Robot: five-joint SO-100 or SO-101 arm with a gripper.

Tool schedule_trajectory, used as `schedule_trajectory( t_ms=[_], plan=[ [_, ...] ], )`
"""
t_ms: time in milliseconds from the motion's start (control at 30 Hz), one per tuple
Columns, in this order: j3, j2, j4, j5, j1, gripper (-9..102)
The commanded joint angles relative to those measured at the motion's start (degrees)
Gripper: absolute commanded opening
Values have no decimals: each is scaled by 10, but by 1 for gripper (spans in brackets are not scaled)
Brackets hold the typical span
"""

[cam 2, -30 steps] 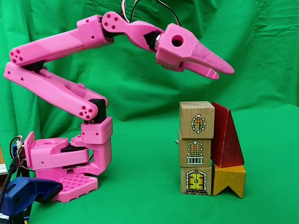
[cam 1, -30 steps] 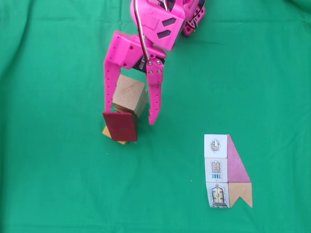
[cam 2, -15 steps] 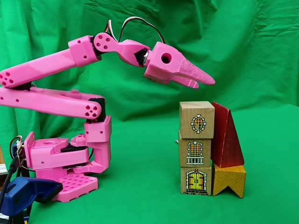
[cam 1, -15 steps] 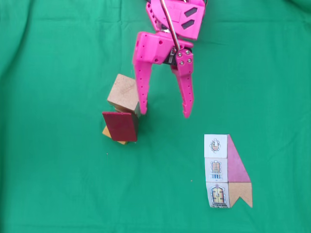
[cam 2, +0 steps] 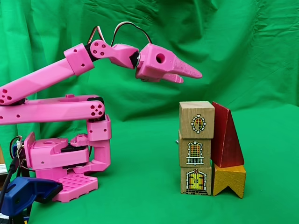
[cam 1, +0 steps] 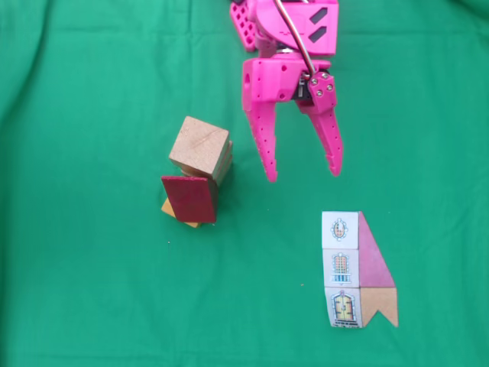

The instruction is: Grasp some building blocks and build the house on the picture.

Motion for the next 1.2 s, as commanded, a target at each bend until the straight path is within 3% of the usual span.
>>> schedule_trajectory(
  t_ms=[0,333,1167],
  plan=[
    [11,29,-1,4,-12,34],
    [83,101,0,-3,-26,34],
    [110,101,1,4,-27,34]
  ],
)
